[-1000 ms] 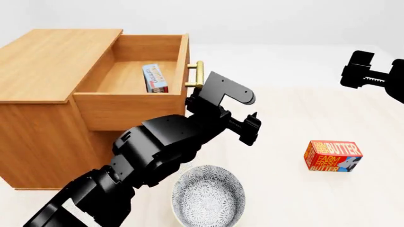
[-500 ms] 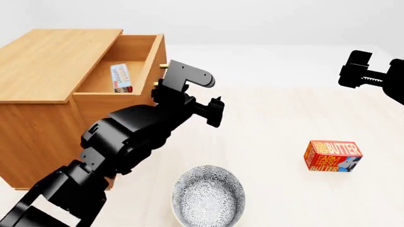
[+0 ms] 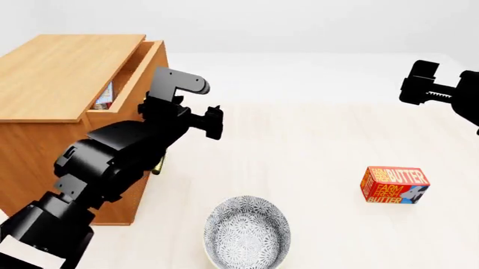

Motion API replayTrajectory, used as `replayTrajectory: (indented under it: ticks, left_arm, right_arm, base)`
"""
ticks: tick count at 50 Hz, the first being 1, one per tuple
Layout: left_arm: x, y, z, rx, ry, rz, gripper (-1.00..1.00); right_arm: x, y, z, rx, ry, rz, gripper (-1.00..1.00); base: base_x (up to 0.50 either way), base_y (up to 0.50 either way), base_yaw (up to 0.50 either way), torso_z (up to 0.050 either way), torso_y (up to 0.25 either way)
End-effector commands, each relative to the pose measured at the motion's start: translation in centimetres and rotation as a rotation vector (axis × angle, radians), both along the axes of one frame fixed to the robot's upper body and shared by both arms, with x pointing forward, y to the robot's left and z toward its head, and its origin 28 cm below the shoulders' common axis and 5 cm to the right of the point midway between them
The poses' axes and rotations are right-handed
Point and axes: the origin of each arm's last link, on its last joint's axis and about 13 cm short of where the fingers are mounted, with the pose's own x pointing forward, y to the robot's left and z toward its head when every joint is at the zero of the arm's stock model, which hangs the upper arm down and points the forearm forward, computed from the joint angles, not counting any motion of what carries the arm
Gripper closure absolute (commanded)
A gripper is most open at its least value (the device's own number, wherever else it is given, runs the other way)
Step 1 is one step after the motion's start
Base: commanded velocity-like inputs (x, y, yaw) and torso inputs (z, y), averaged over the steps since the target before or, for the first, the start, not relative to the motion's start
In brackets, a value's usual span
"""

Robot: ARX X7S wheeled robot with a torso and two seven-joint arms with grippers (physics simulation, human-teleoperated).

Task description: Put the chocolate pudding in the top drawer of the cabinet and close it.

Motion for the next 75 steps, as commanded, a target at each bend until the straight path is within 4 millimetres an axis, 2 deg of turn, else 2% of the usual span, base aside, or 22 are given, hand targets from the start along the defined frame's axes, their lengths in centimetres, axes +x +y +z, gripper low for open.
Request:
replayTrajectory:
  ticks: [1, 12, 29, 42, 49, 64, 75]
  left_arm:
    - [-0.1, 3.1, -0.4, 0.032, 0.003, 0.117, -1.0]
    - [-0.8, 5.0, -0.4, 0.038, 0.005, 0.168, -1.0]
    - [-2.1, 6.4, -0.6, 0.036, 0.004, 0.197, -1.0]
    - [-5.3, 6.3, 0.0, 0.002, -0.032, 0.139, -1.0]
    - [-7.2, 5.6, 1.5, -0.028, -0.081, 0.081, -1.0]
    - [-10.8, 4.4, 4.1, -0.073, -0.178, -0.023, -1.0]
    - [-11.8, 4.1, 6.0, -0.107, -0.249, -0.047, -1.0]
  right_arm:
    - [0.0, 0.1, -0.1, 0.005, -0.001, 0.005, -1.0]
    - [0.6, 0.4, -0.2, 0.005, 0.001, 0.014, -1.0]
    - [0.6, 0.6, 0.0, 0.006, -0.003, 0.019, -1.0]
    - [0.4, 0.9, -0.4, 0.012, -0.003, 0.029, -1.0]
    - [0.3, 1.5, -1.5, 0.024, -0.003, 0.051, -1.0]
    - [-0.8, 3.0, -5.7, 0.037, 0.015, 0.103, -1.0]
    - [-2.0, 3.7, -6.3, 0.02, -0.013, 0.125, -1.0]
  base:
    - [0.0, 0.0, 0.0, 0.0, 0.0]
    - [0.0, 0.0, 0.0, 0.0, 0.0]
    - [0.0, 0.0, 0.0, 0.0, 0.0]
    - [0.0, 0.0, 0.0, 0.0, 0.0]
    - [0.0, 0.0, 0.0, 0.0, 0.0]
    - [0.0, 0.0, 0.0, 0.0, 0.0]
    - [0.0, 0.0, 0.0, 0.0, 0.0]
